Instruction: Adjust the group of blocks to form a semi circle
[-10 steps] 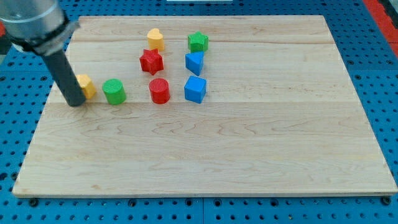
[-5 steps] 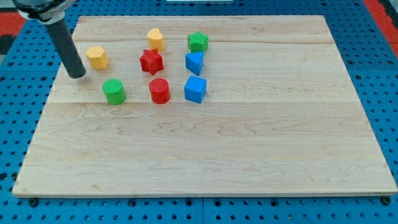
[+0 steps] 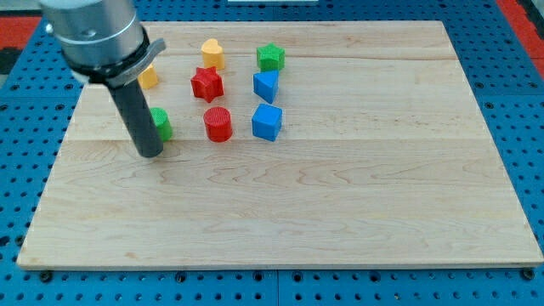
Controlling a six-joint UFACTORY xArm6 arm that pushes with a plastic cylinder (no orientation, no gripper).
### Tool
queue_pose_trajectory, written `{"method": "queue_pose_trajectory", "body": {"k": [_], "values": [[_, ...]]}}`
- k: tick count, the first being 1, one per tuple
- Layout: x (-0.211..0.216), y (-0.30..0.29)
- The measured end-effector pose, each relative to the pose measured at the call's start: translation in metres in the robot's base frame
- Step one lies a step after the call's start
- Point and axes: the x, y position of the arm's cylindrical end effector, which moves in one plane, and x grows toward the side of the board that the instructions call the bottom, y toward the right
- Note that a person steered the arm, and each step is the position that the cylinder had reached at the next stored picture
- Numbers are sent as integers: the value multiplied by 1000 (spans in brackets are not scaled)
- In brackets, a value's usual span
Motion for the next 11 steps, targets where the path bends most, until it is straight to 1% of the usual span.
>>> {"method": "queue_pose_trajectory", "body": {"k": [1,2,3,4,5,6,7,8,9,10,11], "values": [[-33,0],[-3,15],[12,104],[-10,102],[0,115],[34,164],[6,172],[-38,148],[-28,197],[-63,239],[-136,239]]}}
